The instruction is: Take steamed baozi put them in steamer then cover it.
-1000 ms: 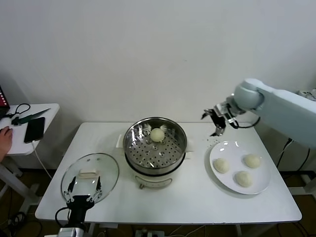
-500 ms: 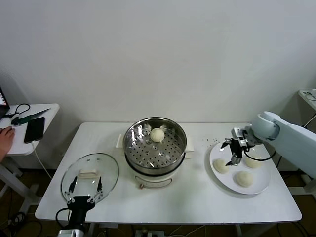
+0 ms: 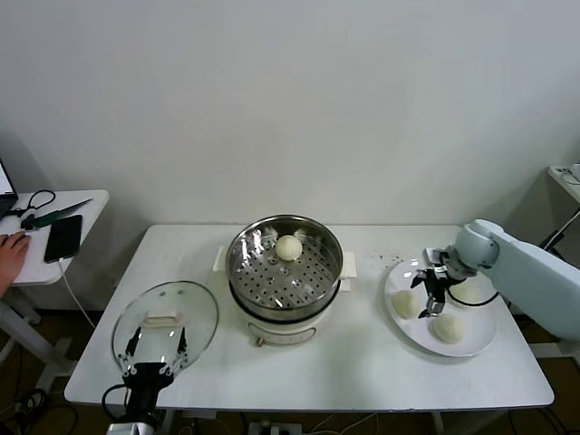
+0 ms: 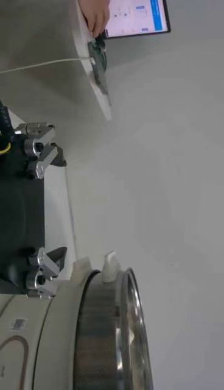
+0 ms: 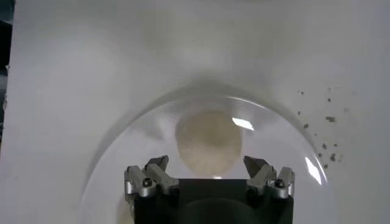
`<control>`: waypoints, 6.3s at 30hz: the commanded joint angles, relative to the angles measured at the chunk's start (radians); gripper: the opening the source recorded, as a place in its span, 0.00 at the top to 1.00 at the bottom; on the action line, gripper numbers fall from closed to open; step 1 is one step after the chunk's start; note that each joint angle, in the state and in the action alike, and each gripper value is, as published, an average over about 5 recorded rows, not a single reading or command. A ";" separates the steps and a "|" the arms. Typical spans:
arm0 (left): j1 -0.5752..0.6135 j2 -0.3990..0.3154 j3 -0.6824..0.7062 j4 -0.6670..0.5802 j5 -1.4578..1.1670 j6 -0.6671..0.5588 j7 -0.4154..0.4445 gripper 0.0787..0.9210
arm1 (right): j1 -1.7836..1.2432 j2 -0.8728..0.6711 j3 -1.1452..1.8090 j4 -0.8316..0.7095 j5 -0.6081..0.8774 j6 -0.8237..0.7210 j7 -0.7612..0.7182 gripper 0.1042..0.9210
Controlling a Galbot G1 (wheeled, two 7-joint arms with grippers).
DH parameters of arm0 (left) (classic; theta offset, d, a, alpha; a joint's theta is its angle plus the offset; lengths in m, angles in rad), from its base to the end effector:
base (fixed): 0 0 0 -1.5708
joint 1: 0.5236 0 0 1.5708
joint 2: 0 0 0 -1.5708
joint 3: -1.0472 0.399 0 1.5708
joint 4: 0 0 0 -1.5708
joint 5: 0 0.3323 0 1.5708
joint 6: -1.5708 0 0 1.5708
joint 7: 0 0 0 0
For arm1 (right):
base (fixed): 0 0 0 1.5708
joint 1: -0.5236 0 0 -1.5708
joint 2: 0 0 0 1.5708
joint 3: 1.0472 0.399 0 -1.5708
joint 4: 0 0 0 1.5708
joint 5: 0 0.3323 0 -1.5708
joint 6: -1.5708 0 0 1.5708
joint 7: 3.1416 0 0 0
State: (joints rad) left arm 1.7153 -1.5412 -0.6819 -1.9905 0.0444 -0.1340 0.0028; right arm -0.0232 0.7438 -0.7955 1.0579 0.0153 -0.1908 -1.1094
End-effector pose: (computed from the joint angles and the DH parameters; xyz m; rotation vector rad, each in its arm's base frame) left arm 0.0729 0.0556 -0.3914 0.1538 -3.0135 -0.2397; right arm 0.5388 -0.2238 -0.2436 1.2517 -1.4396 1.1543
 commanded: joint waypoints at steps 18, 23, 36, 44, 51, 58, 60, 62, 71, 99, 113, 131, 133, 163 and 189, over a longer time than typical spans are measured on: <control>0.000 0.000 -0.005 0.012 0.002 -0.006 -0.002 0.12 | 0.000 0.081 -0.015 -0.108 -0.009 0.039 -0.012 0.21; 0.003 0.000 -0.005 0.012 0.001 -0.012 -0.002 0.12 | 0.028 0.057 -0.042 -0.087 0.046 0.032 -0.009 0.26; 0.010 0.009 0.011 0.003 0.007 -0.019 0.000 0.12 | 0.681 0.033 -0.567 0.022 0.445 0.029 -0.020 0.28; 0.013 0.019 0.042 -0.002 0.040 -0.022 -0.004 0.12 | 0.924 0.210 -0.770 0.116 0.721 -0.042 -0.001 0.27; 0.012 0.035 0.058 -0.009 0.056 -0.025 -0.007 0.12 | 0.877 0.410 -0.724 0.108 0.802 -0.106 0.047 0.27; 0.016 0.046 0.057 -0.009 0.059 -0.036 -0.015 0.12 | 0.755 0.597 -0.678 -0.010 0.770 -0.128 0.077 0.27; 0.014 0.047 0.057 -0.009 0.061 -0.037 -0.014 0.12 | 0.713 0.637 -0.667 -0.048 0.750 -0.130 0.084 0.27; 0.011 0.046 0.057 -0.010 0.063 -0.037 -0.014 0.12 | 0.674 0.673 -0.659 -0.078 0.734 -0.132 0.090 0.27; -0.001 0.044 0.048 -0.002 0.063 -0.035 -0.013 0.12 | 0.560 0.770 -0.651 -0.167 0.685 -0.127 0.094 0.27; -0.028 0.045 0.050 0.016 0.065 -0.024 -0.012 0.12 | 0.569 0.700 -0.643 -0.110 0.628 -0.119 0.094 0.12; -0.026 0.043 0.047 0.012 0.066 -0.021 -0.013 0.12 | 0.861 0.229 -0.724 0.241 0.636 -0.075 0.034 0.12; -0.012 0.028 0.032 -0.010 0.078 0.007 -0.020 0.12 | 0.305 -0.271 -0.423 0.338 0.161 -0.051 0.014 0.12; -0.008 0.025 0.030 -0.013 0.081 0.008 -0.021 0.12 | 0.240 -0.275 -0.372 0.303 0.122 -0.040 0.010 0.12; -0.006 0.005 0.023 0.002 0.107 0.014 -0.023 0.12 | 0.060 -0.149 -0.226 0.085 0.001 0.020 0.002 0.12; 0.019 0.007 0.021 -0.012 0.108 0.008 -0.019 0.12 | 0.703 0.069 -0.641 0.054 0.058 0.470 -0.074 0.29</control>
State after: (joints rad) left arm 1.7276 -1.5346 -0.6614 -1.9995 0.1512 -0.1242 -0.0163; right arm 0.2867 0.6707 -1.1878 1.1260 0.0434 0.0100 -1.1463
